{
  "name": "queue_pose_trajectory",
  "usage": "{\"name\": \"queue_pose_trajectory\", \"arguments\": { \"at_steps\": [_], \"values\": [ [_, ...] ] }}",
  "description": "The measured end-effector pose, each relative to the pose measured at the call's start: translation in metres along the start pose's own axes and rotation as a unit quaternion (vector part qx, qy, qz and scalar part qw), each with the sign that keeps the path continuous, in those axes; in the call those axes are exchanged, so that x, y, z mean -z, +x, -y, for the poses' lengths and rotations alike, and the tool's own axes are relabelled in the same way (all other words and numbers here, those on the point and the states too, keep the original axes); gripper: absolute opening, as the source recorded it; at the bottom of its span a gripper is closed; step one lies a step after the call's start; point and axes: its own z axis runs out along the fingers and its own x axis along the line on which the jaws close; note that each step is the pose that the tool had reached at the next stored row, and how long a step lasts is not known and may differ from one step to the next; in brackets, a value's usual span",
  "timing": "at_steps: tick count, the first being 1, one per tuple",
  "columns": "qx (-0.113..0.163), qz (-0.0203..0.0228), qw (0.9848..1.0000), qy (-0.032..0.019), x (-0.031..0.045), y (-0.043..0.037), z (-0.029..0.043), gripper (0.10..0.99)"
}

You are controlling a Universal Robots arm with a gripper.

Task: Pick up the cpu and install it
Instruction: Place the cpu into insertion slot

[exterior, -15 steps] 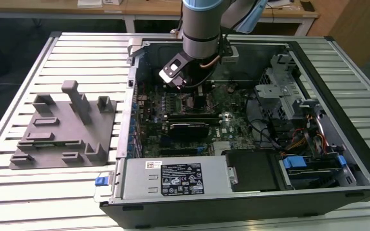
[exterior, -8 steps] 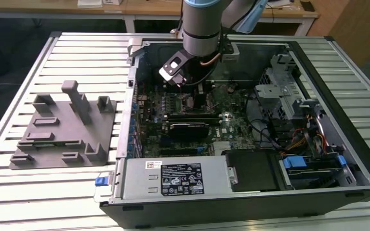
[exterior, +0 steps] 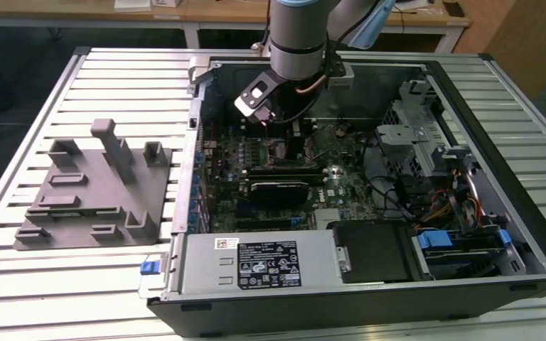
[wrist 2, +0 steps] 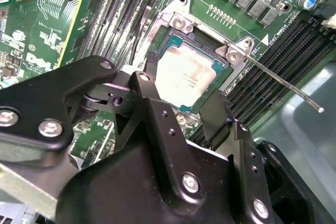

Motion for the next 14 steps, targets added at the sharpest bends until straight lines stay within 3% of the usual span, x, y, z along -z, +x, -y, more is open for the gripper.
{"name": "queue_pose_trajectory", "arguments": {
  "at_steps": [2, 5, 8, 9, 14],
  "values": [
    [0.0, 0.0, 1.0, 0.0, 0.0, 0.0, 0.0, 0.6],
    [0.0, 0.0, 1.0, 0.0, 0.0002, 0.0, 0.0, 0.522],
    [0.0, 0.0, 1.0, 0.0, 0.0003, 0.0, 0.0, 0.345],
    [0.0, 0.0, 1.0, 0.0, 0.0003, 0.0, 0.0, 0.345],
    [0.0, 0.0001, 1.0, 0.0, 0.0004, 0.0, 0.0, 0.11]
  ]
}}
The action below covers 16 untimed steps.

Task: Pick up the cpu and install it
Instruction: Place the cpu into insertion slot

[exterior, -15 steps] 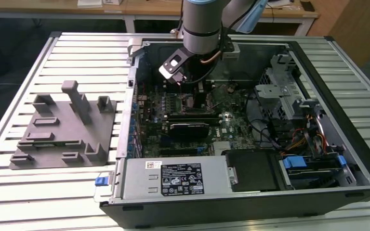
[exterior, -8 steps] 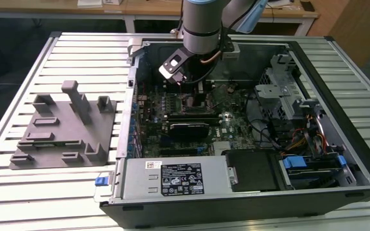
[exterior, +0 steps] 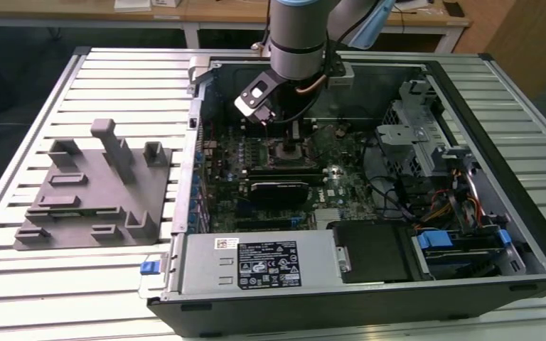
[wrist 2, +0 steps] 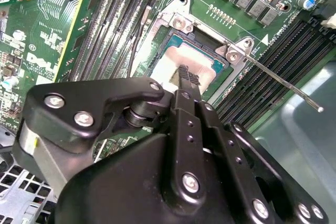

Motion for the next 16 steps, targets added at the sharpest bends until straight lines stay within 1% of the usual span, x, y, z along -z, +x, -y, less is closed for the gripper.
{"name": "queue_pose_trajectory", "arguments": {
  "at_steps": [7, 11, 16],
  "values": [
    [0.0, 0.0, 1.0, 0.0, -0.0001, 0.0, 0.0, 0.106],
    [0.0, -0.0006, 1.0, 0.0, -0.0038, 0.0001, 0.0001, 0.106],
    [0.0, -0.0007, 1.0, -0.0001, -0.0056, 0.0001, 0.0002, 0.106]
  ]
}}
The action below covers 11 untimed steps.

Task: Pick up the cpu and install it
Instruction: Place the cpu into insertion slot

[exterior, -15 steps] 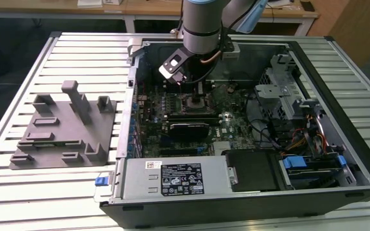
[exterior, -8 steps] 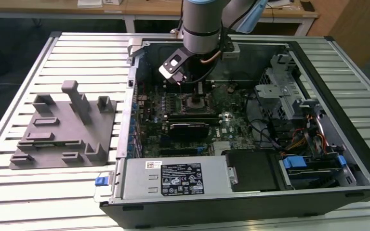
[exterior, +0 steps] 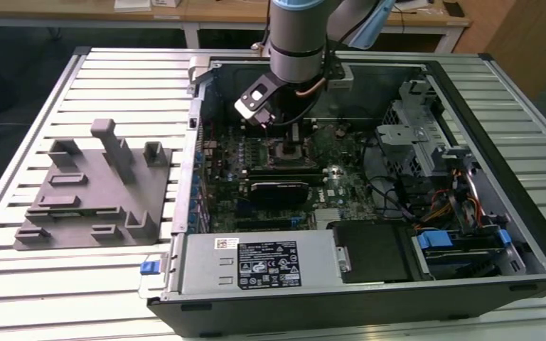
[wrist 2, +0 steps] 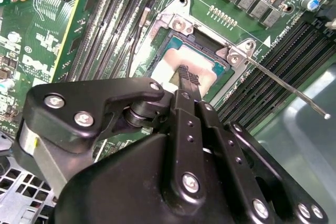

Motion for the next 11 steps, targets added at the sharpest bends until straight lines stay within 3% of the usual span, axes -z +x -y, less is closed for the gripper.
{"name": "queue_pose_trajectory", "arguments": {
  "at_steps": [11],
  "values": [
    [0.0, 0.0003, 1.0, 0.0001, -0.0023, -0.0001, 0.0002, 0.106]
  ]
}}
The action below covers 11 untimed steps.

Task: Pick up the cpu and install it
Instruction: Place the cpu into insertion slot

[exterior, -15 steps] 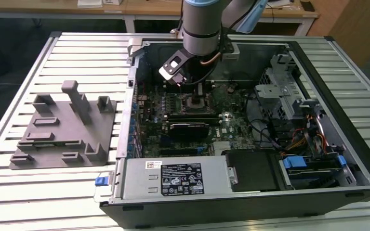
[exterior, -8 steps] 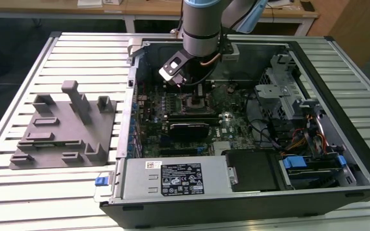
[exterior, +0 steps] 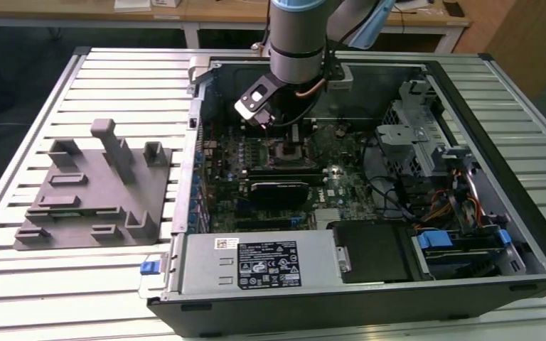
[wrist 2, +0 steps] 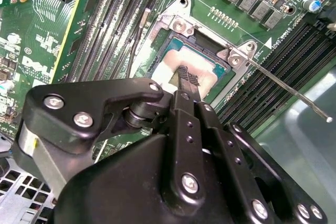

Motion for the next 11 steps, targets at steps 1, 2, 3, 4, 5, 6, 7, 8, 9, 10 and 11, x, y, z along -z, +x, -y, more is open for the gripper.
{"name": "queue_pose_trajectory", "arguments": {
  "at_steps": [1, 2, 3, 4, 5, 6, 7, 8, 9, 10, 11],
  "values": [
    [0.0, -0.0001, 1.0, -0.0001, -0.0001, 0.0, 0.0, 0.106],
    [0.0, -0.0002, 1.0, -0.0001, 0.0002, 0.0, 0.0, 0.106],
    [0.0, -0.0006, 1.0, -0.0004, 0.0009, 0.0002, -0.0002, 0.106],
    [0.0, -0.0013, 1.0, -0.0009, 0.0018, 0.0004, -0.0003, 0.106],
    [0.0, -0.0007, 1.0, -0.0005, 0.0035, 0.0003, -0.0003, 0.106],
    [0.0, -0.0002, 1.0, -0.0001, 0.0057, 0.0, -0.0003, 0.106],
    [0.0, -0.0004, 1.0, -0.0002, 0.0078, 0.0, -0.0004, 0.106],
    [0.0, -0.0003, 1.0, -0.0002, 0.0104, -0.0001, -0.0004, 0.106],
    [0.0, -0.0002, 1.0, -0.0001, 0.0132, -0.0001, -0.0006, 0.106],
    [0.0, -0.0002, 1.0, -0.0001, 0.0161, -0.0002, -0.0007, 0.106],
    [0.0, -0.0001, 1.0, -0.0001, 0.0192, -0.0002, -0.0008, 0.106]
  ]
}}
